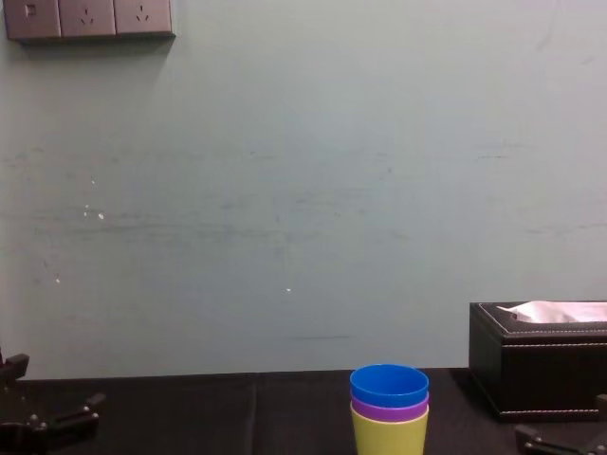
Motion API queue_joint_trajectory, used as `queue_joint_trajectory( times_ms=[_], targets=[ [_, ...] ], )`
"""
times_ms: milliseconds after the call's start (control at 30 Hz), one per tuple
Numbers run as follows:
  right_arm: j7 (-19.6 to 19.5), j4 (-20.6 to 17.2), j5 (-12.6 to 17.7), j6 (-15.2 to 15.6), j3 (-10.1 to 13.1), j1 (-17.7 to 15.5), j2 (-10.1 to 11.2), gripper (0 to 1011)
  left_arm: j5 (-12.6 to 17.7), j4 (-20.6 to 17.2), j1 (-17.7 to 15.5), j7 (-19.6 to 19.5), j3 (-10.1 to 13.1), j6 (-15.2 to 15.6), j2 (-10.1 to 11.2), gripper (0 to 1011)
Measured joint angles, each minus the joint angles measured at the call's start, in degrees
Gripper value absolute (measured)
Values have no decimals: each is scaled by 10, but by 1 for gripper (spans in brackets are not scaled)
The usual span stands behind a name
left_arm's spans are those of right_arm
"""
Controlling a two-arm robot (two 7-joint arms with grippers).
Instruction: Stack the three plastic cups sequentially using one hand.
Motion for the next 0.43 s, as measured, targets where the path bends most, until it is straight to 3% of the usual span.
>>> queue_joint_trajectory(
  times_ms=[433],
  targets=[
    [0,0,0,0,0,0,0,1000,0,0,0,0,0,0,0,1000]
  ],
)
